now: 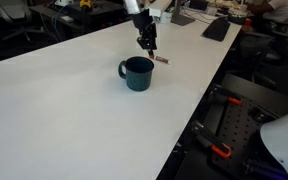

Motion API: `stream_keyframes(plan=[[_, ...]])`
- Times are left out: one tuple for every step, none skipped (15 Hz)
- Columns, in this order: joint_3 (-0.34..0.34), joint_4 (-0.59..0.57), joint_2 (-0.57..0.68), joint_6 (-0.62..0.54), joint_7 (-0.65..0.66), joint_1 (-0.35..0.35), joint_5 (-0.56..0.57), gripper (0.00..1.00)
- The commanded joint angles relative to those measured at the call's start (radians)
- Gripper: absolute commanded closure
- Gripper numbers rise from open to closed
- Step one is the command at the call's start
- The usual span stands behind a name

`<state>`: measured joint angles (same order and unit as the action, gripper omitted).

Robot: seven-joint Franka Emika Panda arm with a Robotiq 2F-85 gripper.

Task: Take the red marker out of the mug.

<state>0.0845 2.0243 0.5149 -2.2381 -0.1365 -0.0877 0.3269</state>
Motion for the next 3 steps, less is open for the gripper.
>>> stream_keyframes(plan=[[0.005, -0.003, 0.001, 0.002, -0.003, 0.005, -0.004, 0.56], [0.005, -0.003, 0.001, 0.002, -0.003, 0.005, -0.004, 0.56], [0.005, -0.003, 0.001, 0.002, -0.003, 0.005, -0.004, 0.56]])
